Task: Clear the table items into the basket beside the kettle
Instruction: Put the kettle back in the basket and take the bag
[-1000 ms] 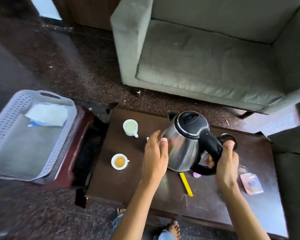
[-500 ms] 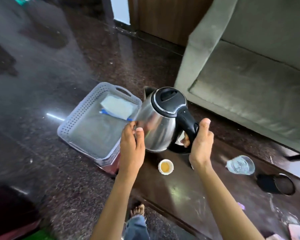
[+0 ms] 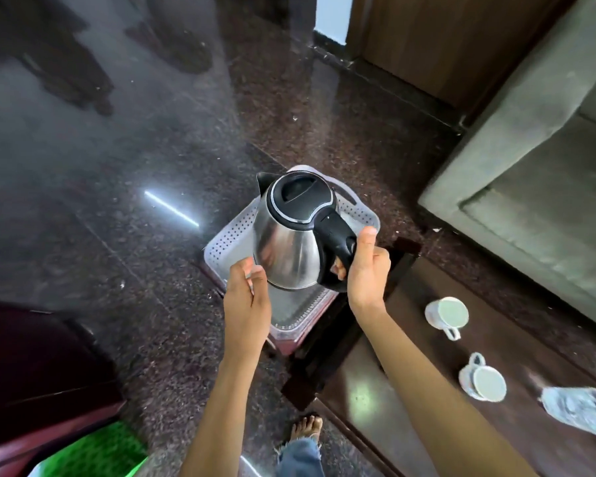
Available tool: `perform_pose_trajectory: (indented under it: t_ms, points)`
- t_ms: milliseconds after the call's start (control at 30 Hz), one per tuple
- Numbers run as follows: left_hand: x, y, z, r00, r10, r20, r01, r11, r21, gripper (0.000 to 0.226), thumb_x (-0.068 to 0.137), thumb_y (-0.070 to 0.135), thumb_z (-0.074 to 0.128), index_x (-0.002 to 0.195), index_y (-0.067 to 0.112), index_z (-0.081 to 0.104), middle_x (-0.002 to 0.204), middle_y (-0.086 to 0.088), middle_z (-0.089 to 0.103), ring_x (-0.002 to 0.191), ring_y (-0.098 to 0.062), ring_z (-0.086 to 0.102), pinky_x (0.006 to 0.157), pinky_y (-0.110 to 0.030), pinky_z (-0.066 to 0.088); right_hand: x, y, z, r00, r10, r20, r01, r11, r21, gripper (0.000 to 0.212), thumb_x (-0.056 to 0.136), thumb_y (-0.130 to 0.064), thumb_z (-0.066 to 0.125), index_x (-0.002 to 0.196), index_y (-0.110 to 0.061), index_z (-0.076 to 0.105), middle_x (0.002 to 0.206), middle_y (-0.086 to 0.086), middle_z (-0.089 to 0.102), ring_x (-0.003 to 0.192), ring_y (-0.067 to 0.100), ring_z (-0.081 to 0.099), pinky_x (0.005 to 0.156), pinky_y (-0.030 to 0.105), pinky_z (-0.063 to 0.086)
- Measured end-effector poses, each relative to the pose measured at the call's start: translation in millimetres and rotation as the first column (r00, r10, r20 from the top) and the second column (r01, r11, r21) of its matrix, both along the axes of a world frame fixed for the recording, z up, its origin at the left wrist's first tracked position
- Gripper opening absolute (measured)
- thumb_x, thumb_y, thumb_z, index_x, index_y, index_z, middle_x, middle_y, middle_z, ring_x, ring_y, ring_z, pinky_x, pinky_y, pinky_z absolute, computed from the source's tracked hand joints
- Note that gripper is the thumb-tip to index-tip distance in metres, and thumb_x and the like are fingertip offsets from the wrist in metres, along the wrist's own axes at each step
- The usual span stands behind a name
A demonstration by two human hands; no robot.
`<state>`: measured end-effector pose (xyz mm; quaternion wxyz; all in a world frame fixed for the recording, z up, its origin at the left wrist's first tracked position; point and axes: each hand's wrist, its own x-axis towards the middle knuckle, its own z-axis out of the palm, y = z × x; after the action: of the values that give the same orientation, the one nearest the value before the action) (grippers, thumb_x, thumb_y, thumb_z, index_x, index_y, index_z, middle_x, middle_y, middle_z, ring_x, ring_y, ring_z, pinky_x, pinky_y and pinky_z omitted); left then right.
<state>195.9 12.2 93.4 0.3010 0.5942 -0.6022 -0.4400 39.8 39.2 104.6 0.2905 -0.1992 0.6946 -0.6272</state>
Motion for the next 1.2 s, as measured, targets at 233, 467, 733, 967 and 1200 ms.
perform_pose_trajectory:
  t_ms: [233,467,733,967,1200]
  points:
    - [15.6,-18.8,-21.1,1.000,0.027,-0.001,-0.027,0.999,0.032,0.035,0.100,0.029,0.036,0.125,0.009,0.049,0.130,-0.004,0.057,0.111,-0.009,0.052,0.085,-0.003,0.035,27.9,-23.5,-35.8,0.998,0.053,0.039,-0.053,0.999,0.001,0.077,0.090,-0.054,0.036,0.054,0.014,0.040,0.054,0.017,0.041,0.037,0.009,0.040,0.041,0.019,0.034]
    - [14.8,-19.0,-40.1,0.999,0.044,-0.003,-0.044,0.994,0.101,0.035,0.099,0.027,0.038,0.126,0.006,0.047,0.124,-0.003,0.056,0.109,-0.011,0.053,0.078,0.002,0.033,40.3,-25.9,-67.1,0.998,0.028,0.064,-0.029,0.999,0.017,0.069,0.083,-0.059,0.038,0.053,0.004,0.038,0.053,0.012,0.037,0.040,0.014,0.040,0.042,0.026,0.035]
    - [8.2,-14.4,-41.7,0.996,0.090,-0.023,-0.087,0.990,0.108,0.028,0.099,0.020,0.040,0.122,0.007,0.048,0.119,-0.001,0.055,0.106,-0.012,0.053,0.084,-0.014,0.035,32.2,-19.5,-57.4,0.963,0.039,0.266,-0.071,0.991,0.113,0.046,0.104,-0.029,0.034,0.062,-0.013,0.043,0.059,0.003,0.044,0.052,0.015,0.047,0.050,0.025,0.041]
    - [-13.3,39.8,-46.6,0.995,0.089,-0.052,-0.078,0.979,0.186,0.024,0.099,0.025,0.037,0.114,0.011,0.049,0.114,-0.006,0.059,0.100,-0.015,0.058,0.077,-0.017,0.042,-34.9,-25.9,-87.0,0.937,0.287,-0.201,-0.173,0.877,0.448,0.014,0.093,-0.019,0.053,0.092,-0.012,0.065,0.088,0.002,0.067,0.079,0.013,0.061,0.073,0.022,0.046]
    - [-42.9,73.1,-64.2,0.974,-0.147,-0.175,0.199,0.920,0.336,0.035,0.095,0.045,0.035,0.097,0.020,0.060,0.099,0.007,0.068,0.094,0.001,0.064,0.090,-0.031,0.052,-78.0,-62.8,-120.7,0.410,0.823,-0.393,-0.067,0.457,0.887,0.041,0.087,-0.017,0.060,0.126,-0.010,0.051,0.120,0.011,0.058,0.114,0.031,0.053,0.092,0.039,0.047]
